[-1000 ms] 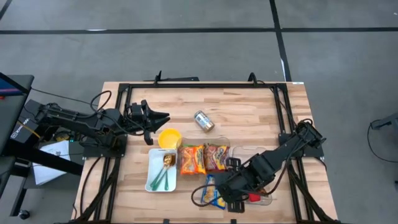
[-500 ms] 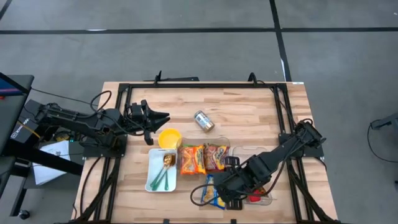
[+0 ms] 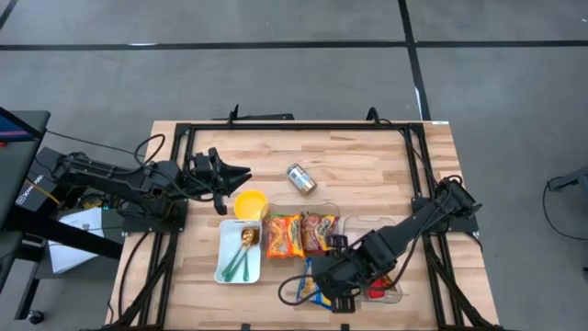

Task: Pick & Place Food Item
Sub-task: Put the blue noodle pack into the left transparent bin

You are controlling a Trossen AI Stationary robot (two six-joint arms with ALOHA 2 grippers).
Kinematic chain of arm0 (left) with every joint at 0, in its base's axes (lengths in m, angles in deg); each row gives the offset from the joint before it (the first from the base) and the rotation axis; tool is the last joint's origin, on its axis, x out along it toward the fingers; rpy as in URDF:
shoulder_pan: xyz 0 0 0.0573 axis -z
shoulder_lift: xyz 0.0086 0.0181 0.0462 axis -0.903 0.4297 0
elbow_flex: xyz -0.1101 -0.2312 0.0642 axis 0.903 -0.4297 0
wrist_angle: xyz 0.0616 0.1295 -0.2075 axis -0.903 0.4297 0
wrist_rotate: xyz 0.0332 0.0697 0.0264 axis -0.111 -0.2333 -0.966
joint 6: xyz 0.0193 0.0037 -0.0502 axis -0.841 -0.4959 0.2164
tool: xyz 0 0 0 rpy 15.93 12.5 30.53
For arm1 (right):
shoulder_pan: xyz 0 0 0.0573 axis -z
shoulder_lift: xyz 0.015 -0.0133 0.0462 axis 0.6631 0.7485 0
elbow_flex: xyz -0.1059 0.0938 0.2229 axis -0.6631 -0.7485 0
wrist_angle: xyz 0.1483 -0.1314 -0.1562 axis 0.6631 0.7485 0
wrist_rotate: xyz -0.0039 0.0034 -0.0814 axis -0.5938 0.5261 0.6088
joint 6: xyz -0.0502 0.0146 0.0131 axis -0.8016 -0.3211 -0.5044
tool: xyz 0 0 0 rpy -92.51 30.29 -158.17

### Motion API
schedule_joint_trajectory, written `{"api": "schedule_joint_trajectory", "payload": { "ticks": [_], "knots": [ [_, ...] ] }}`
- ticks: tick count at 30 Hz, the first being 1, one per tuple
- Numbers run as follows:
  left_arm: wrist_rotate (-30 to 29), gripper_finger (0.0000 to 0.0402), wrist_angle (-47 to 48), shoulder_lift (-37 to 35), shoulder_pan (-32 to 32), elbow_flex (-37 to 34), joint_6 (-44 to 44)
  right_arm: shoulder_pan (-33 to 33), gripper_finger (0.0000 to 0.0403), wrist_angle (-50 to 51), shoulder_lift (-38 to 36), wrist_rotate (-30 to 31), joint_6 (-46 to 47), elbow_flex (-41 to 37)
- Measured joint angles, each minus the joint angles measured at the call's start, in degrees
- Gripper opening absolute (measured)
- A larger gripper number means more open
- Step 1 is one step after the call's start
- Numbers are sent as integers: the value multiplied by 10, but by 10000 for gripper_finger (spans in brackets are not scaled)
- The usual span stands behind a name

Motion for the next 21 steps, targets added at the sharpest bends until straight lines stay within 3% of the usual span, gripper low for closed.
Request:
{"api": "schedule_joint_trajectory", "payload": {
  "ticks": [21],
  "knots": [
    [1, 76, 22, 0, 0, 0, 2, 3, 175, -13, 40, 11, -45, 0]
  ]
}}
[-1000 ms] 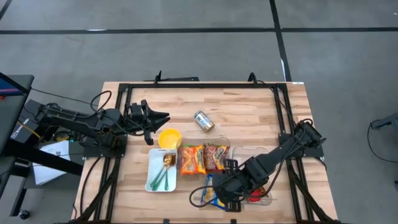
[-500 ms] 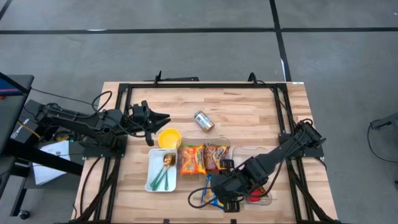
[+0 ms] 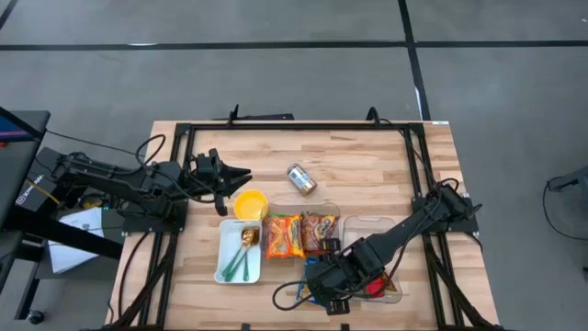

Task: Pick & Place Food Item
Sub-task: Put the blue noodle pack into the left transparent bin

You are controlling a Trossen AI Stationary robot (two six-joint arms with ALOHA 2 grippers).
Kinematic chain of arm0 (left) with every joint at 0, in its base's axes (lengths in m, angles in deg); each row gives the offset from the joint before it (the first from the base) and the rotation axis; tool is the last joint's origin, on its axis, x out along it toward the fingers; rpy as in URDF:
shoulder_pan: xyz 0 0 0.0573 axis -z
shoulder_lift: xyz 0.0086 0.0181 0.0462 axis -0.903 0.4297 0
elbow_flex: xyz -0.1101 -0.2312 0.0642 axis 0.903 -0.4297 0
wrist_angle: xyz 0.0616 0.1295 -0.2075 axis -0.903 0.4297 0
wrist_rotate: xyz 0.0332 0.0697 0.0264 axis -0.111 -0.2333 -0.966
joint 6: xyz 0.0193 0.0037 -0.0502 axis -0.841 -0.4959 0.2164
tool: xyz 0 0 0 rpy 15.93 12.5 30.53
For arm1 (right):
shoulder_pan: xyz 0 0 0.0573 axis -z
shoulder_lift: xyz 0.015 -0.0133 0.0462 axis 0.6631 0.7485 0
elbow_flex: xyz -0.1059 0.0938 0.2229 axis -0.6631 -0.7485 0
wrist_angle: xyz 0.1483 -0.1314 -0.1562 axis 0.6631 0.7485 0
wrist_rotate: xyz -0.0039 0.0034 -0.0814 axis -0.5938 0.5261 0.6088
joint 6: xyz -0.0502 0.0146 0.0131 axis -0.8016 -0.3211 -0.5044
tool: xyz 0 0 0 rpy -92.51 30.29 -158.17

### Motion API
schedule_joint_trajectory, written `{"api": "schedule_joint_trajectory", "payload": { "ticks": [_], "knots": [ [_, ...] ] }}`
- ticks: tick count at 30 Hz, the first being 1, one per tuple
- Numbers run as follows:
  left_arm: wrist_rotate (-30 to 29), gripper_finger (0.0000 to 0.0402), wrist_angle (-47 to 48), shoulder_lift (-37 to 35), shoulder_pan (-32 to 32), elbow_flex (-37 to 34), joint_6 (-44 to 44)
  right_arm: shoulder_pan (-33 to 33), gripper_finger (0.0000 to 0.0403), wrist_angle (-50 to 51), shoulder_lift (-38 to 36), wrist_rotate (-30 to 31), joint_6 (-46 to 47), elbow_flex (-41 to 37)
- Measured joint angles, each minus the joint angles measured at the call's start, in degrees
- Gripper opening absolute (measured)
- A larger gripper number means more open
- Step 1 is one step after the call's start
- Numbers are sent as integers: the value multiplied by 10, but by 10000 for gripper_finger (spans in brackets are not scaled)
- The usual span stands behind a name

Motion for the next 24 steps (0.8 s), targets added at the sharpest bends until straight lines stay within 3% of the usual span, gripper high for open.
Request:
{"api": "schedule_joint_trajectory", "payload": {
  "ticks": [7, 16, 24],
  "knots": [
    [0, 76, 0, 0, 1, 0, 0, -6, 175, -11, 7, 3, 1, -2],
    [0, 76, 0, 0, 1, 0, 4, -7, 175, -117, 8, -29, 23, -105],
    [0, 76, 0, 0, 1, 0, 4, -7, 175, -160, 2, -43, 6, -117]
  ]
}}
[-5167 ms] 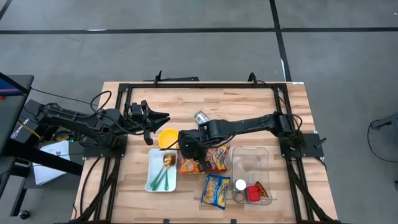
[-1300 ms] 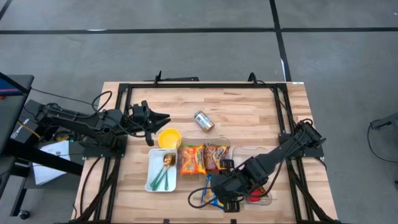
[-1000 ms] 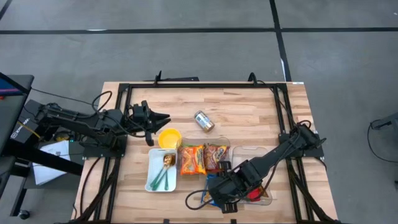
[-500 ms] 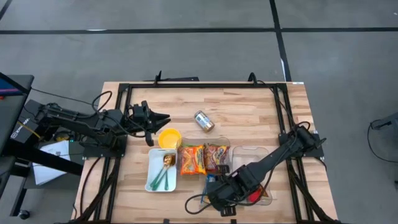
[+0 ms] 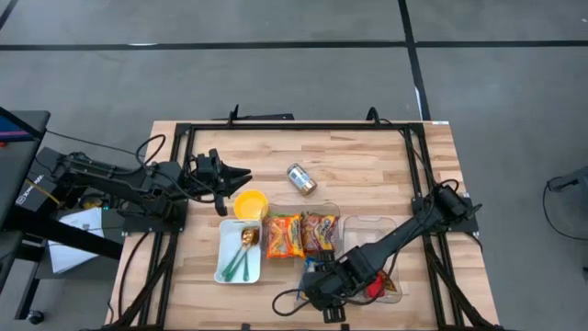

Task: Pick & Place Food Item
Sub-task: Put the blue noodle pack into the left transparent bin

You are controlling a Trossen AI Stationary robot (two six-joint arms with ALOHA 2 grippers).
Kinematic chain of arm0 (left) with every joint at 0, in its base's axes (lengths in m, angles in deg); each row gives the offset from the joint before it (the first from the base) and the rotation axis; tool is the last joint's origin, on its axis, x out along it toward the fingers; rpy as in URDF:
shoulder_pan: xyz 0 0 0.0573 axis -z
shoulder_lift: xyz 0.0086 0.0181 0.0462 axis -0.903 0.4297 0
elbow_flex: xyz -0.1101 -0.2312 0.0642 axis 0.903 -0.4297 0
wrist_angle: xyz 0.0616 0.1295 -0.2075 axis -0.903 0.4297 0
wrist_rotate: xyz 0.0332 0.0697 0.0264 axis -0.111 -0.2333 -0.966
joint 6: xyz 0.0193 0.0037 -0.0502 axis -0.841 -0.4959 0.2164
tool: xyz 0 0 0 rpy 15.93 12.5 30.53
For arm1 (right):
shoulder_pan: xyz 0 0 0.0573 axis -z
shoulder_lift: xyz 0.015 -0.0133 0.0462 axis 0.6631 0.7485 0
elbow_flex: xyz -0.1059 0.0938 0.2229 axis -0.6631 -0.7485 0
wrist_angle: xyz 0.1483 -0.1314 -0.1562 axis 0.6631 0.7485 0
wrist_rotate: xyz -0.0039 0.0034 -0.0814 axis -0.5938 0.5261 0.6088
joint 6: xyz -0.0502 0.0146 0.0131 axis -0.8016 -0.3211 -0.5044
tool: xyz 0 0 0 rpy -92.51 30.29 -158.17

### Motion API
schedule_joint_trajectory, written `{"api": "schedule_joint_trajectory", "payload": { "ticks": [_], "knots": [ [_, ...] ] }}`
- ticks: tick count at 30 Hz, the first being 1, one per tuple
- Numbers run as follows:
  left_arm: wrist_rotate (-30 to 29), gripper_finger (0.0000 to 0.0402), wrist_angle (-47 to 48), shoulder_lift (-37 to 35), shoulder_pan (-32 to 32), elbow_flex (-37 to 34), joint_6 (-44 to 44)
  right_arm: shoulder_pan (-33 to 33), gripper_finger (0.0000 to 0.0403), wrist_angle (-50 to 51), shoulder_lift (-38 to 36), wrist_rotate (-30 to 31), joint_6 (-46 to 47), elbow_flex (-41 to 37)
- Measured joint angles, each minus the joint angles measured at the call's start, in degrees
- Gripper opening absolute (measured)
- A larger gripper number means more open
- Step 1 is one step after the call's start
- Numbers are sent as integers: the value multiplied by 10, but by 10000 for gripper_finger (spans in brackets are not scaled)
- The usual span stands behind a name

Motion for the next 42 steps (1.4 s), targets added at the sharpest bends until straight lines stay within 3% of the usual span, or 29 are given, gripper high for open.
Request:
{"api": "schedule_joint_trajectory", "payload": {
  "ticks": [42],
  "knots": [
    [0, 76, 0, 0, 0, 0, 0, 15, 175, -107, 4, 3, 79, -141]
  ]
}}
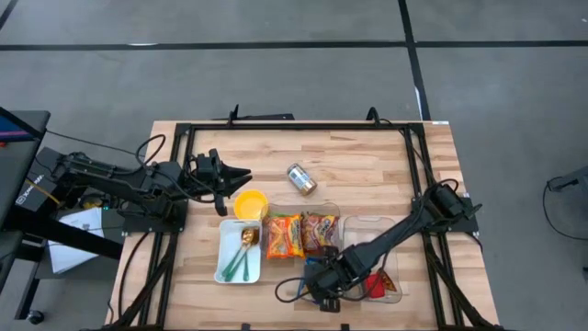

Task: Pick & Place Food Item
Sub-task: Put the blue noodle pack into the left transparent bin

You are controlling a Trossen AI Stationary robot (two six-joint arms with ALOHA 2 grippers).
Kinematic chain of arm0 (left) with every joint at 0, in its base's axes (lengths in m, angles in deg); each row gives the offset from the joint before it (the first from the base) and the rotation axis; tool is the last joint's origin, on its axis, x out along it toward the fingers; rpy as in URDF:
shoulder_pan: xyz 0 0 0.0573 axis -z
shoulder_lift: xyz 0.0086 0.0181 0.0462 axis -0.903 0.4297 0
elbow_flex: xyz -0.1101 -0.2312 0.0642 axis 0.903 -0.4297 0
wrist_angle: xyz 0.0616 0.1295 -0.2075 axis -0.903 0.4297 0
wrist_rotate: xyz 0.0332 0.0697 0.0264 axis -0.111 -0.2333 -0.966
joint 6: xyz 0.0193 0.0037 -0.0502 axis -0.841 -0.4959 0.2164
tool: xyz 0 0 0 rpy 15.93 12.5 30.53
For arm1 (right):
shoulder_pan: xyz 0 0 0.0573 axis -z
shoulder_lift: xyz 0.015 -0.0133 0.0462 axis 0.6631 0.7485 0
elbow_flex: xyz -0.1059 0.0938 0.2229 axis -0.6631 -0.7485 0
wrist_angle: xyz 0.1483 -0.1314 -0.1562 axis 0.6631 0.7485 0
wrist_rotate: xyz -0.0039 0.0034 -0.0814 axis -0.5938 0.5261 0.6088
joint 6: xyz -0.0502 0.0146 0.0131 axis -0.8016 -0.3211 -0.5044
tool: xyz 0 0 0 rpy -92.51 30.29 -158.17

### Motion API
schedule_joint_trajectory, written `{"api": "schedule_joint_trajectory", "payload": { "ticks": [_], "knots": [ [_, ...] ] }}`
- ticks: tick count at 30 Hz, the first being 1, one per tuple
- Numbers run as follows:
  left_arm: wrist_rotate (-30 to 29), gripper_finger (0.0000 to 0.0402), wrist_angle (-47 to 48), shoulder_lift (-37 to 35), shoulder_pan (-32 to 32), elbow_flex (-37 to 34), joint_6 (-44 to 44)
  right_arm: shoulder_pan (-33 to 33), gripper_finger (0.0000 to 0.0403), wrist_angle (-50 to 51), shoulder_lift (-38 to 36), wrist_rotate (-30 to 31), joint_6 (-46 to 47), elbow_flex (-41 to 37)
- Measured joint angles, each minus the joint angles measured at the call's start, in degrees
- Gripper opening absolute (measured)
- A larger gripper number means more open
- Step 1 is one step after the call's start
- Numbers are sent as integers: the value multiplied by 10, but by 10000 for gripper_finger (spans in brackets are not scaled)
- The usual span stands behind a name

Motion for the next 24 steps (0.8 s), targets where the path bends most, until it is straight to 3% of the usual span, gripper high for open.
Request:
{"api": "schedule_joint_trajectory", "payload": {
  "ticks": [12, 24],
  "knots": [
    [0, 76, 0, 0, 0, 0, 0, 25, 175, -1, 1, 12, -11, -3],
    [0, 76, 0, 0, 0, 0, 0, 9, 175, -27, 15, 12, -17, 1]
  ]
}}
